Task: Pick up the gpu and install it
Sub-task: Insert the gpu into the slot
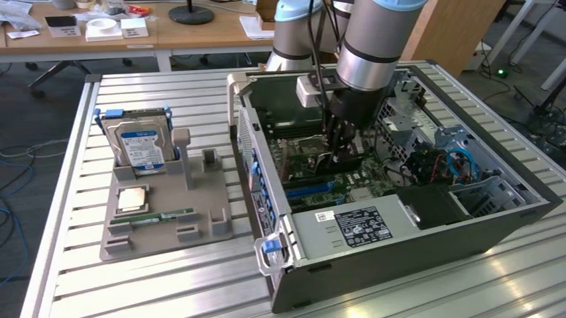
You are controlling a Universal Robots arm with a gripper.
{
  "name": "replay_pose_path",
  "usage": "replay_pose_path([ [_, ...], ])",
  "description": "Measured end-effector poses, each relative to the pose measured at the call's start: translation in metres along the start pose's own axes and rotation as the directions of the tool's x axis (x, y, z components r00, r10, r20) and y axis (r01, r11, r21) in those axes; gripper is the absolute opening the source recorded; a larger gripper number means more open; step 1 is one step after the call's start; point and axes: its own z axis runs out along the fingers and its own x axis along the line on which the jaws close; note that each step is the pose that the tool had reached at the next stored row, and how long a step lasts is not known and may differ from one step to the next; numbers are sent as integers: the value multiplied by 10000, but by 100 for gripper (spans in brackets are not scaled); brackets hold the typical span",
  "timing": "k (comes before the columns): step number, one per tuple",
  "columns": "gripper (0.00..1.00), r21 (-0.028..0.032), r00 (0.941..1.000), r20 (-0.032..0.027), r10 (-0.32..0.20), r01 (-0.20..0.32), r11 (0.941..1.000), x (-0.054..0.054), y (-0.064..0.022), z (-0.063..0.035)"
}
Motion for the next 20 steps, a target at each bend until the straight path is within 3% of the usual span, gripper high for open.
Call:
replay_pose_path([
  [10,26,6,10000,3,-1,1,10000,46,27,3],
  [20,26,5,10000,1,0,0,10000,65,45,67],
])
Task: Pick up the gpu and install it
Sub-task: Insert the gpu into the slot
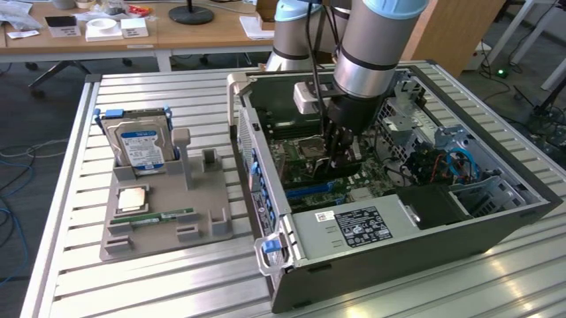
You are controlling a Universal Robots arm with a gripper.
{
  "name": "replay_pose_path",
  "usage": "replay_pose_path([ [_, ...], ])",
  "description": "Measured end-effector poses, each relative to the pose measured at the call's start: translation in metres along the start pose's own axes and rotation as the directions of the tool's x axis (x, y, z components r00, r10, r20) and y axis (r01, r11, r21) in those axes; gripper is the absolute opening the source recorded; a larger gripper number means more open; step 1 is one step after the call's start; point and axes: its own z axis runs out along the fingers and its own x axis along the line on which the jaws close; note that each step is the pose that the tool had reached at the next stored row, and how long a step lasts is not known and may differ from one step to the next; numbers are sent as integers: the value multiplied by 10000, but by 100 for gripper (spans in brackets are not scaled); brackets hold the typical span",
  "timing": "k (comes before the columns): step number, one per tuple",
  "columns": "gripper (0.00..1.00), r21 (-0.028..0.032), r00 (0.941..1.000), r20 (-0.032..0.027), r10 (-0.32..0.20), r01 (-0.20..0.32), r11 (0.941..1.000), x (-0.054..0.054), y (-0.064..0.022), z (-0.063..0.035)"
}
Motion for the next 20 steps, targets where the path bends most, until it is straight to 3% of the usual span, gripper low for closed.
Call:
replay_pose_path([
  [20,26,1,10000,1,-2,2,10000,9,63,136],
])
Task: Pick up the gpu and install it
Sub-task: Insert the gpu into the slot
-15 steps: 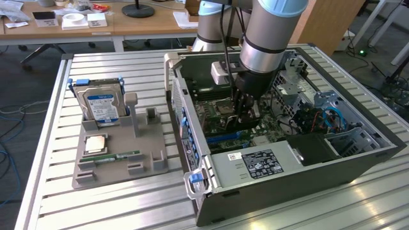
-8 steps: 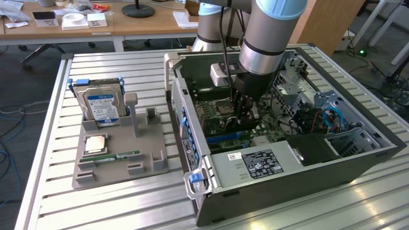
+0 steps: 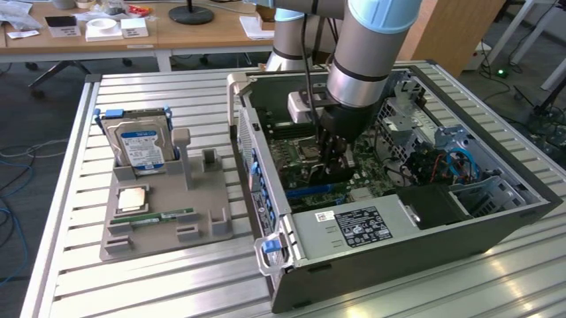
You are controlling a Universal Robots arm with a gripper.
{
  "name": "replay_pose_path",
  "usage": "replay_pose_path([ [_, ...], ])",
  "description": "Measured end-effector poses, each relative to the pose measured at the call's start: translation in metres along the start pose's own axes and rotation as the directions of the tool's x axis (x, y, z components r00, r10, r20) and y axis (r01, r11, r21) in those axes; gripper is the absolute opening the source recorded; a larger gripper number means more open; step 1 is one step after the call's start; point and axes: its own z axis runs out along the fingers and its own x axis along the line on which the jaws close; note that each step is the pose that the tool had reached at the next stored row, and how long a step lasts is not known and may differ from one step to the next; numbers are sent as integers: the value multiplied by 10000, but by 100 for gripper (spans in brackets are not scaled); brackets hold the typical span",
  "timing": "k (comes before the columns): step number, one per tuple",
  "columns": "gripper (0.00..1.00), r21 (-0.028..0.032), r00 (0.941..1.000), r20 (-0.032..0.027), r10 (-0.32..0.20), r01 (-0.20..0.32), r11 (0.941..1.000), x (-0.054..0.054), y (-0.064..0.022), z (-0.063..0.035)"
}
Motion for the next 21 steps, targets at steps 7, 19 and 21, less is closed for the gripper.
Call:
replay_pose_path([
  [7,26,0,10000,0,0,0,10000,2,34,33],
  [19,26,-1,10000,-1,1,-1,10000,3,58,32],
  [21,26,0,10000,-2,1,-1,10000,4,67,32],
])
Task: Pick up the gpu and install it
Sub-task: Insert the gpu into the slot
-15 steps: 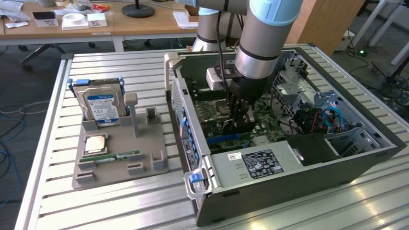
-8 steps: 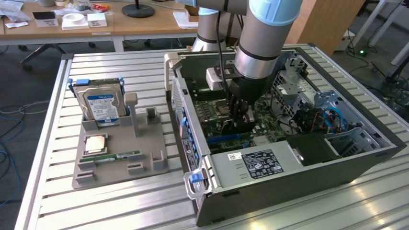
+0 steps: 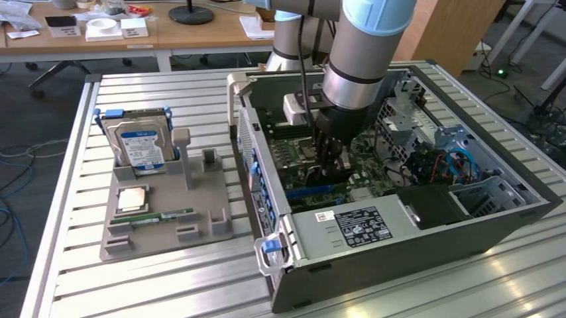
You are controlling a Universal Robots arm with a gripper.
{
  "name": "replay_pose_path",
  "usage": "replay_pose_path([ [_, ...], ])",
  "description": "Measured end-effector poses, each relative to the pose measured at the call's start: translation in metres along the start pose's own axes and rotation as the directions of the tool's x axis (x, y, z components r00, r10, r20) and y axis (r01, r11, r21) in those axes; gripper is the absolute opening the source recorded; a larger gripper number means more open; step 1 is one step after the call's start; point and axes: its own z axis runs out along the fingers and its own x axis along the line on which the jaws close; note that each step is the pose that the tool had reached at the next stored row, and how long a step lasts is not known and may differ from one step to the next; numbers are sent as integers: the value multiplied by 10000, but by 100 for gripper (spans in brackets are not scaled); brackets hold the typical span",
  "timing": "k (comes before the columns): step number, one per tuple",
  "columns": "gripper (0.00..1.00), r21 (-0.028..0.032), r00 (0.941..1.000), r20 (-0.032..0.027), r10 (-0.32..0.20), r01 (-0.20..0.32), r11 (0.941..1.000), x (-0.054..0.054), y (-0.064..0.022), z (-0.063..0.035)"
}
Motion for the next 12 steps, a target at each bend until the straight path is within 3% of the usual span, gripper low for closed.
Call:
replay_pose_path([
  [12,26,5,10000,0,-1,1,10000,2,37,8],
])
